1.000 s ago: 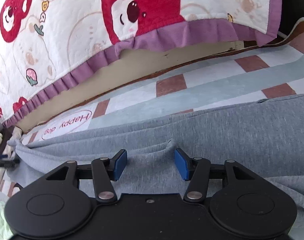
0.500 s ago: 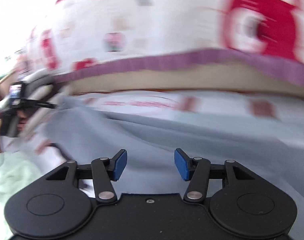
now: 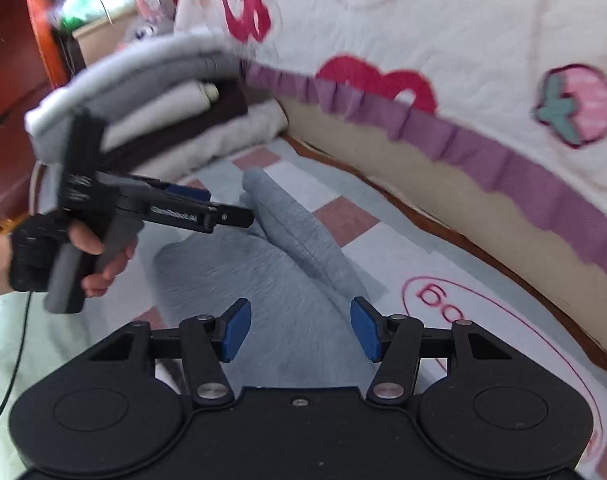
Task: Fold clothes
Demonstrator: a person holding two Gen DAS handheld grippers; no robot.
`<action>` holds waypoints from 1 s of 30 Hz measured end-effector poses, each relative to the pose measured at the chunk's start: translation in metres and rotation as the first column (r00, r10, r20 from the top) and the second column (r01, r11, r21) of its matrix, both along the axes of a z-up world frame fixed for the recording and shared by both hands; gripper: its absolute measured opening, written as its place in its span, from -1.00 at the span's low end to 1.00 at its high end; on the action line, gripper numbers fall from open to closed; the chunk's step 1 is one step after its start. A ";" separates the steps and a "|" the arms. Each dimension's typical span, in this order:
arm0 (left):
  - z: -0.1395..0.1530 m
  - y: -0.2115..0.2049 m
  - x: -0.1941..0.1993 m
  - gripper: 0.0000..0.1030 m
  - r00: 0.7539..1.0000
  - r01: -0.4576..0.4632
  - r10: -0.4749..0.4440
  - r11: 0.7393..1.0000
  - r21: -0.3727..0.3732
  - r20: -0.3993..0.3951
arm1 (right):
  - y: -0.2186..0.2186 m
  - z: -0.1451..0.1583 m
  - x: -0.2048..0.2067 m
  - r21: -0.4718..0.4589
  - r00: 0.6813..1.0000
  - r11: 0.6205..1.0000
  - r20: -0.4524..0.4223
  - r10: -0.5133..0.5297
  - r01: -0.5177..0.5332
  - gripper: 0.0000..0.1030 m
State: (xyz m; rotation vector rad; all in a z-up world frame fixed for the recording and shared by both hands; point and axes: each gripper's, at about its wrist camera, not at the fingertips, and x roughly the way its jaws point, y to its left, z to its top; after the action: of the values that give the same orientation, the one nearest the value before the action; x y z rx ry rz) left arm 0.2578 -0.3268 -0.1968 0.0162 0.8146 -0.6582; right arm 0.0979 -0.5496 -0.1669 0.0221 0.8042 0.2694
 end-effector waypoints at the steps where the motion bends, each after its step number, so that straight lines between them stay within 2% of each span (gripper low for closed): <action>1: -0.004 -0.004 0.000 -0.33 0.999 0.034 -0.034 0.999 0.013 -0.025 | 0.004 -0.004 0.008 -0.016 1.000 1.000 -0.007 0.003 -0.003 0.18; 2: -0.007 -0.005 -0.006 -0.63 0.998 0.062 -0.061 0.998 0.027 -0.015 | 0.005 -0.007 0.013 -0.032 1.000 0.999 -0.014 0.007 -0.007 0.18; 4: -0.010 0.002 -0.024 -0.73 0.996 0.073 -0.074 0.997 0.024 0.041 | 0.006 -0.013 0.018 -0.070 1.000 0.997 -0.026 0.011 -0.013 0.18; 9: 0.000 0.053 -0.071 -0.81 0.989 0.006 0.013 0.992 -0.128 0.149 | 0.003 -0.019 0.005 -0.151 0.997 0.987 -0.046 0.054 -0.060 0.21; 10: 0.003 0.061 -0.076 -0.81 0.985 -0.005 0.029 0.990 -0.138 0.170 | 0.001 -0.020 0.001 -0.155 0.997 0.986 -0.049 0.056 -0.063 0.30; 12: 0.009 0.072 -0.082 -0.90 0.977 -0.039 0.066 0.990 -0.136 0.201 | -0.003 -0.024 0.001 -0.155 0.997 0.986 -0.062 0.052 -0.061 0.33; 15: 0.007 0.091 -0.070 -0.90 0.979 -0.101 0.133 0.975 -0.198 0.156 | -0.007 -0.032 0.004 -0.152 0.994 0.987 -0.100 0.041 -0.056 0.33; 17: 0.004 0.101 -0.057 -0.90 0.976 -0.158 0.188 0.960 -0.231 0.114 | -0.010 -0.040 0.008 -0.097 0.988 0.993 -0.148 0.049 -0.064 0.33; 20: -0.002 0.115 -0.043 -0.90 0.966 -0.236 0.254 0.934 -0.269 0.037 | -0.011 -0.047 0.009 -0.056 0.989 0.998 -0.142 0.033 -0.041 0.34; 21: -0.003 0.119 -0.042 -0.90 0.964 -0.246 0.264 0.927 -0.284 0.025 | -0.011 -0.048 0.009 -0.035 0.991 0.999 -0.126 0.036 -0.041 0.30; 22: -0.004 0.120 -0.043 -0.88 0.964 -0.248 0.265 0.925 -0.288 0.023 | -0.011 -0.047 0.009 -0.011 0.994 0.999 -0.104 0.044 -0.046 0.00; 24: -0.005 0.120 -0.048 -0.88 0.966 -0.238 0.255 0.932 -0.273 0.030 | -0.005 -0.046 0.007 -0.046 0.996 0.996 -0.050 0.068 -0.070 -0.49; 25: -0.004 0.118 -0.053 -0.88 0.969 -0.223 0.243 0.940 -0.260 0.044 | 0.000 -0.044 0.005 -0.081 0.997 0.993 -0.023 0.079 -0.081 -0.60; 27: 0.000 0.115 -0.065 -0.82 0.975 -0.186 0.208 0.954 -0.235 0.073 | 0.015 -0.037 -0.009 -0.152 0.990 0.980 0.047 0.134 -0.125 -0.70; 30: 0.006 0.111 -0.084 -0.74 0.983 -0.136 0.159 0.968 -0.210 0.095 | 0.043 -0.030 -0.040 -0.312 0.969 0.938 0.142 0.200 -0.148 -0.70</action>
State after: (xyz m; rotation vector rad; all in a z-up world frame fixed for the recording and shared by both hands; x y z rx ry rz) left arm 0.1741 -0.2158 -0.1909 -0.1907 0.6318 -0.5909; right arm 0.0575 -0.5068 -0.1966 -0.3563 0.6685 0.3110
